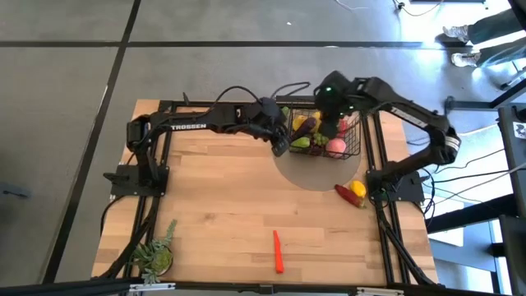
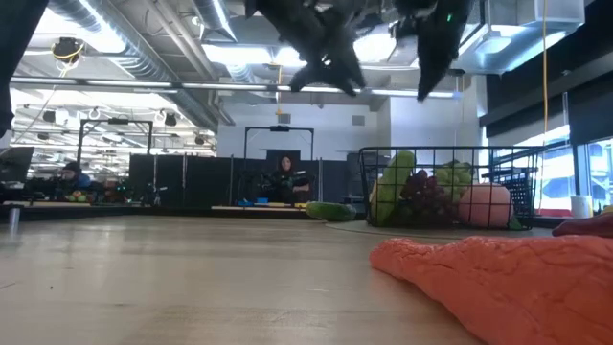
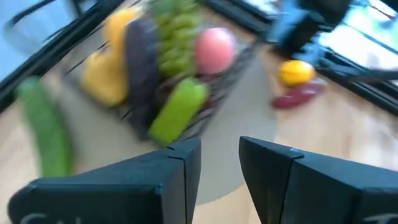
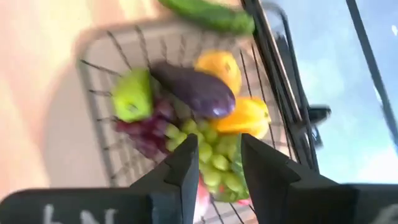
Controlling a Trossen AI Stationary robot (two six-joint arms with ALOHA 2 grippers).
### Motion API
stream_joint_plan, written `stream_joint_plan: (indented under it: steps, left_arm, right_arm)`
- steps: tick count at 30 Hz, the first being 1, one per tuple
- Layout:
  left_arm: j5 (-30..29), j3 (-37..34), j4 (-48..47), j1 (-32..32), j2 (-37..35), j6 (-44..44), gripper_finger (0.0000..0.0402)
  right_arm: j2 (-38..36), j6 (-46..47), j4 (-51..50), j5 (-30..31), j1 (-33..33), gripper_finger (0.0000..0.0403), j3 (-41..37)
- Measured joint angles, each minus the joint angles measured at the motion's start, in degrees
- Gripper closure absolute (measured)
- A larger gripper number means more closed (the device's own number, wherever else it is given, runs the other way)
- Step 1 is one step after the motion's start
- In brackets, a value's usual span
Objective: Build produce basket
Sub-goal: Put the green cucumber into the black wire basket
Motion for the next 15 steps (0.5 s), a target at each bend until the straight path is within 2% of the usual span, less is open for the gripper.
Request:
stream_joint_plan:
  steps: [5,9,15]
  left_arm:
    - [-1.6,0.0,-6.3,3.7,0.0,-9.6,0.0303]
    - [-1.5,0.0,-9.4,6.0,0.0,-10.4,0.0303]
    - [1.3,0.1,-13.6,9.7,0.7,-15.6,0.0303]
  right_arm:
    - [-5.4,-0.6,0.3,-8.7,0.0,0.029,1.5]
    - [-9.1,-1.8,1.1,-13.4,0.0,0.029,1.5]
    - [-12.7,-2.4,2.1,-14.4,0.0,0.029,1.5]
